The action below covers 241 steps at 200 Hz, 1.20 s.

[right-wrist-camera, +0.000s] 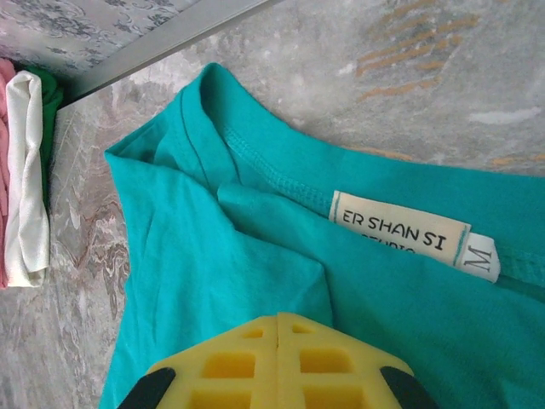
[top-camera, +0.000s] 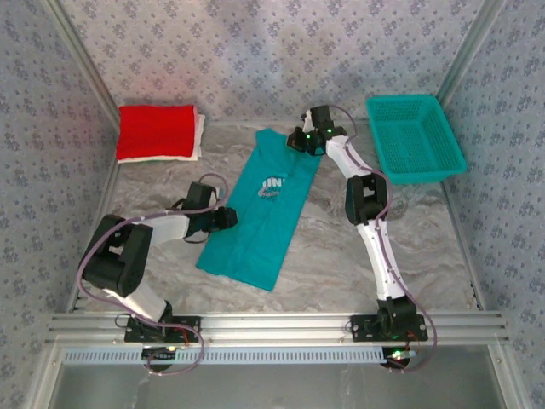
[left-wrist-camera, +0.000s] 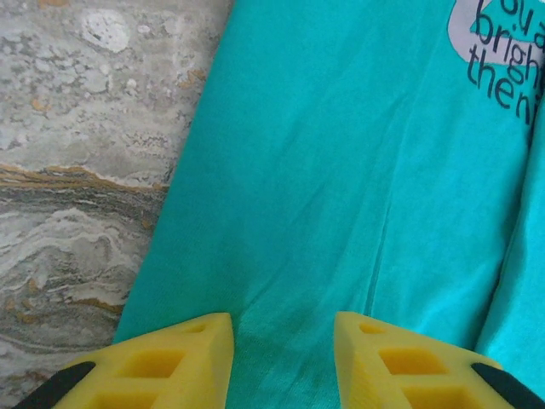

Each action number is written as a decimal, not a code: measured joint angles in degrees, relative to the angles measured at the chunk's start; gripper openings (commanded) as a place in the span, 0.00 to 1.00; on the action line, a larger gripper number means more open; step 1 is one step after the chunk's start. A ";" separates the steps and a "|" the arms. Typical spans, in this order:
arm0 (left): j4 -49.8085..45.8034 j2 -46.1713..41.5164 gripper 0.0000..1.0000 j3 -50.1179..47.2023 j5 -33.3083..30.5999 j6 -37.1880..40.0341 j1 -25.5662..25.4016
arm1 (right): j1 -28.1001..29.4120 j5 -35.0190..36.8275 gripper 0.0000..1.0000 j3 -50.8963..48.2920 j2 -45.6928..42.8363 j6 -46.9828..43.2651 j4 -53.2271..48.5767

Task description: Fold and stack the t-shirts

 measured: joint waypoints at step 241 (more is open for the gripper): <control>7.50 -7.15 0.37 -10.40 -1.07 -5.62 -0.02 | -0.37 0.07 0.43 -3.06 -2.69 3.58 -1.46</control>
